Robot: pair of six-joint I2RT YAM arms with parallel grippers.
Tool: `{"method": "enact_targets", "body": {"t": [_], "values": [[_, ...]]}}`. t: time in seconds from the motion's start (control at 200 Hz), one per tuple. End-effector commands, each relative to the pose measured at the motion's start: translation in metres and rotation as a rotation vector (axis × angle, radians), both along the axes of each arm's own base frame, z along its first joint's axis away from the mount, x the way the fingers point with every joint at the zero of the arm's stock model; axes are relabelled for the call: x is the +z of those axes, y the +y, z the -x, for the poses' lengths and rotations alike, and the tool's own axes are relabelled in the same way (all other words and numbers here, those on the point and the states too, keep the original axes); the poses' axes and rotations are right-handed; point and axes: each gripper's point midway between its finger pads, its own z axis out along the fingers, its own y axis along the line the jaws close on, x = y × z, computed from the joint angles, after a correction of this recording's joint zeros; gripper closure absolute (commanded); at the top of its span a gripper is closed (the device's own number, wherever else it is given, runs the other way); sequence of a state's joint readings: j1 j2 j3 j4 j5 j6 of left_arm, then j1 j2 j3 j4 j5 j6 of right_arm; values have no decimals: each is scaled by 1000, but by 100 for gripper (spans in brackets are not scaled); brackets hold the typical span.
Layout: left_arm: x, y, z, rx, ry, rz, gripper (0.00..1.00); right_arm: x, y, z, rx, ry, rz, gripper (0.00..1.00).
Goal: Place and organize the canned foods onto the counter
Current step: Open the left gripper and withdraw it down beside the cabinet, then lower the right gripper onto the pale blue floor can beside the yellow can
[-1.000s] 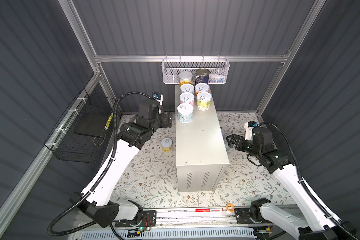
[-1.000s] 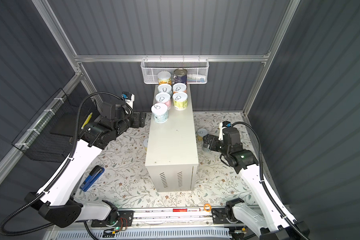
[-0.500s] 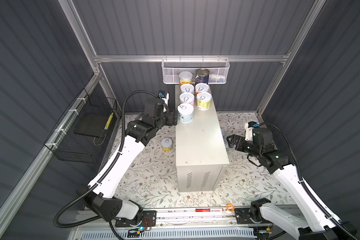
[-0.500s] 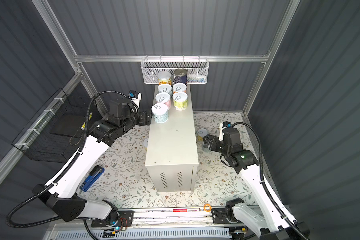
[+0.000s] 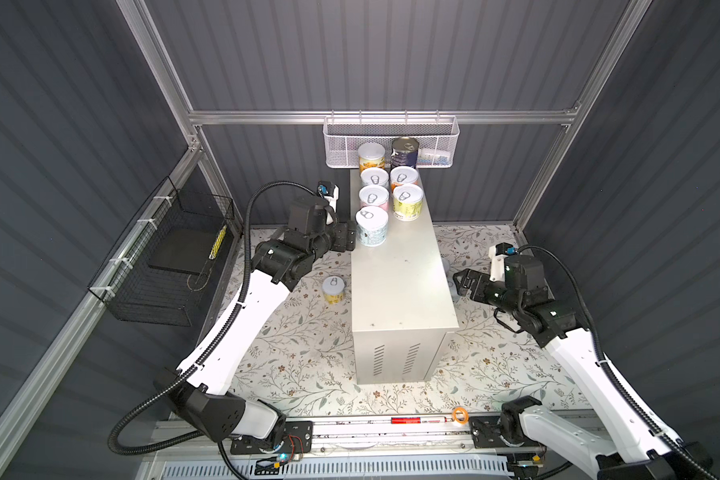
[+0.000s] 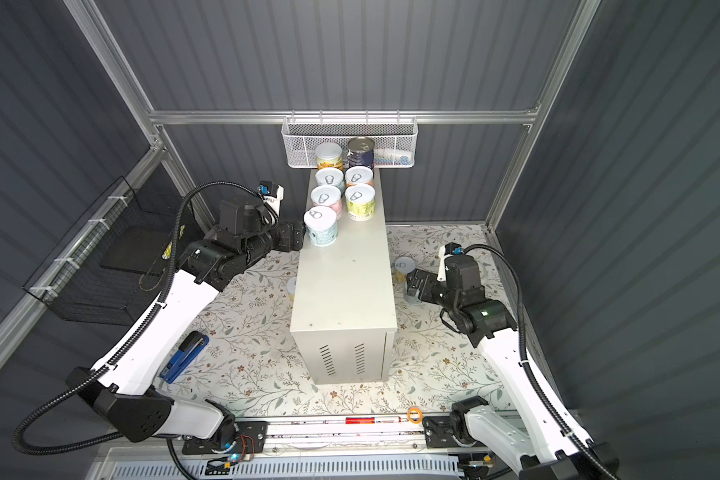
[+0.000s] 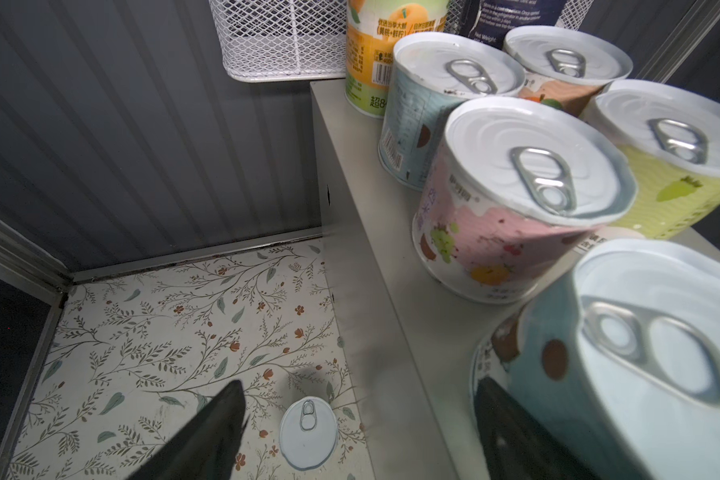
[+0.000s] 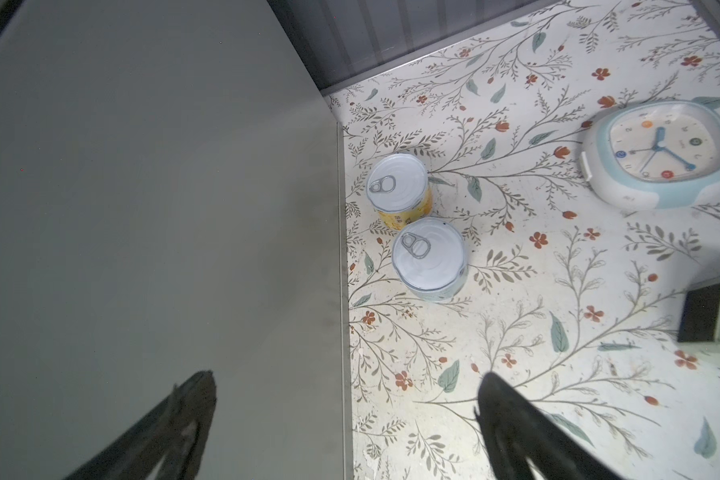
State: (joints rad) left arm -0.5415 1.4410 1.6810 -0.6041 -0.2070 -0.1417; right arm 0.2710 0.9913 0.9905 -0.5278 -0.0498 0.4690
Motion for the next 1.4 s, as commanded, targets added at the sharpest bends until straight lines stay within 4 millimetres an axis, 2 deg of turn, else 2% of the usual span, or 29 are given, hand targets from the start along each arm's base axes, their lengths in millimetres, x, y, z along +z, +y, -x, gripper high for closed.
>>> {"method": "enact_targets", "body": {"t": [0.0, 0.47, 0.545, 0.73, 0.871, 0.896, 0.966, 0.976, 0.991, 1.081, 1.251, 1.396], "values": [[11, -5, 1, -20, -17, 33, 13, 7, 1, -2, 0, -13, -9, 1], [12, -7, 1, -34, -18, 27, 9, 2, 0, -2, -1, -7, -3, 1], [13, 5, 4, 7, -28, -4, 6, -1, 0, -4, -3, -5, 2, 1], [13, 56, 18, 146, -34, -63, 1, -15, 2, -15, 6, 36, 31, 1], [-13, 72, 33, 191, 18, -35, 1, -28, 2, -25, -5, 48, 46, 1], [-21, 73, 34, 199, 31, -30, 1, -41, 2, -30, -7, 80, 56, 1], [-33, 77, 39, 219, 54, -2, 1, -57, 3, -35, -1, 118, 76, 1], [-45, 77, 39, 221, 77, -13, 1, -59, 4, -36, 0, 124, 80, 1], [-52, 78, 41, 225, 92, -11, 1, -62, 3, -37, 0, 131, 86, 1], [-73, 80, 46, 242, 129, 17, 1, -82, 1, -41, -2, 167, 126, 1], [-100, 78, 54, 248, 136, 101, 1, -107, -3, -47, -5, 213, 178, 1], [-123, 69, 53, 230, 144, 183, 2, -130, -7, -52, -18, 272, 222, 1]]}}
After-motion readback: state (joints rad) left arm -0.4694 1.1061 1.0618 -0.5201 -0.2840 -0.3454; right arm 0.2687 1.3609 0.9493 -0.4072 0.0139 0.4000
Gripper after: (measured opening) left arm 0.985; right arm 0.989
